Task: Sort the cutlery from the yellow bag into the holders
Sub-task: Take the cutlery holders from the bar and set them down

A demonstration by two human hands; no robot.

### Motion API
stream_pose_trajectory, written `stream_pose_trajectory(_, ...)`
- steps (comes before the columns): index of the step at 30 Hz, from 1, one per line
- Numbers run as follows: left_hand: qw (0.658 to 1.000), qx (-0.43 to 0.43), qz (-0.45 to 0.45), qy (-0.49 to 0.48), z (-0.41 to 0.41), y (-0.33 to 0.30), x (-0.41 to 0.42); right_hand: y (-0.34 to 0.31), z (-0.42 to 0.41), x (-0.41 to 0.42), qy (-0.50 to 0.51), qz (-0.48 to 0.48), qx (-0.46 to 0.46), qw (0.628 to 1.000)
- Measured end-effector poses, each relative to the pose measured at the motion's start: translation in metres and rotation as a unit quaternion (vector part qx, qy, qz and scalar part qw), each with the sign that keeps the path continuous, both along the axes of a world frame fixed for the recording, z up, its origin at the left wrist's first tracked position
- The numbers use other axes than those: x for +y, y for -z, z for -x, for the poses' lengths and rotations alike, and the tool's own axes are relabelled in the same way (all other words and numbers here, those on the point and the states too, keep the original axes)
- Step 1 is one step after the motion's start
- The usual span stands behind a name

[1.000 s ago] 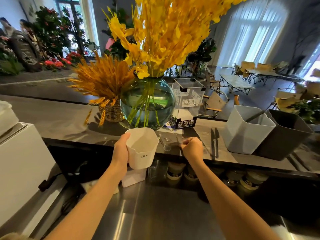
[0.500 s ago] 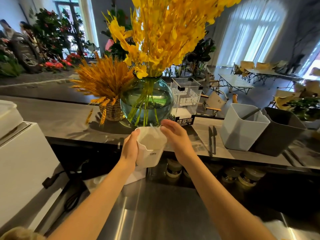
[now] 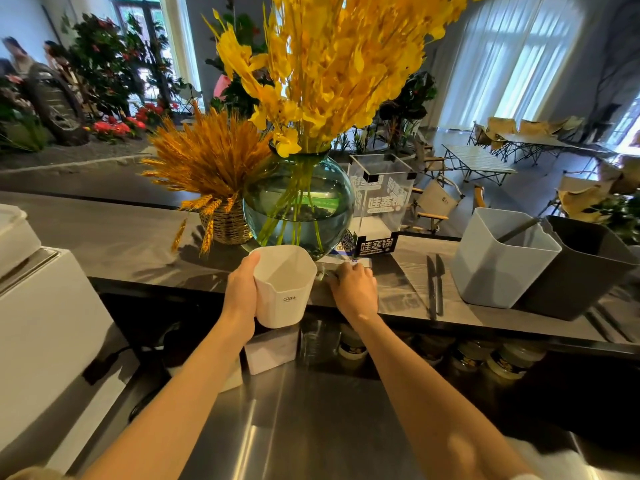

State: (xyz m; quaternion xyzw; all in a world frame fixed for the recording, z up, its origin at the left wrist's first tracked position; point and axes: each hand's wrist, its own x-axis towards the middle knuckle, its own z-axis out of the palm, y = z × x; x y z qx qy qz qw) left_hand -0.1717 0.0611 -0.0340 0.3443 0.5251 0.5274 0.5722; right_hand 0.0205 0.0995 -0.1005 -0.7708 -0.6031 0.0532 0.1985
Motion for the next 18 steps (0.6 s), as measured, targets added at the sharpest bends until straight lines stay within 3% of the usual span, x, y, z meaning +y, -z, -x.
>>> stream_pose_trajectory(4,1.000,-0.008,0.008,0.003,-0.001,0.003,0.000,0.000,-0.008,-0.006,-0.002,0.002,-0.024,1.000)
stream_pose_trajectory(6,1.000,-0.009,0.008,0.008,-0.004,0.001,-0.002,-0.006,-0.012,-0.015,-0.002,-0.012,0.045,0.999)
stream_pose_trajectory(7,1.000,-0.009,0.007,0.010,-0.006,0.000,-0.004,-0.011,-0.014,-0.022,-0.002,-0.023,0.139,0.990)
stream_pose_trajectory(9,1.000,0.000,-0.001,0.019,-0.009,-0.002,-0.007,-0.027,-0.013,-0.040,-0.008,-0.069,0.377,0.924)
stream_pose_trajectory(10,1.000,0.008,-0.004,0.024,-0.011,-0.003,-0.009,-0.038,-0.012,-0.050,-0.013,-0.101,0.443,0.891)
stream_pose_trajectory(15,0.999,0.016,-0.010,0.046,-0.028,-0.011,-0.025,-0.103,0.002,-0.090,-0.057,-0.223,0.573,0.786)
stream_pose_trajectory(18,0.998,0.027,-0.005,0.052,-0.042,-0.022,-0.039,-0.136,0.010,-0.098,-0.103,-0.248,0.567,0.779)
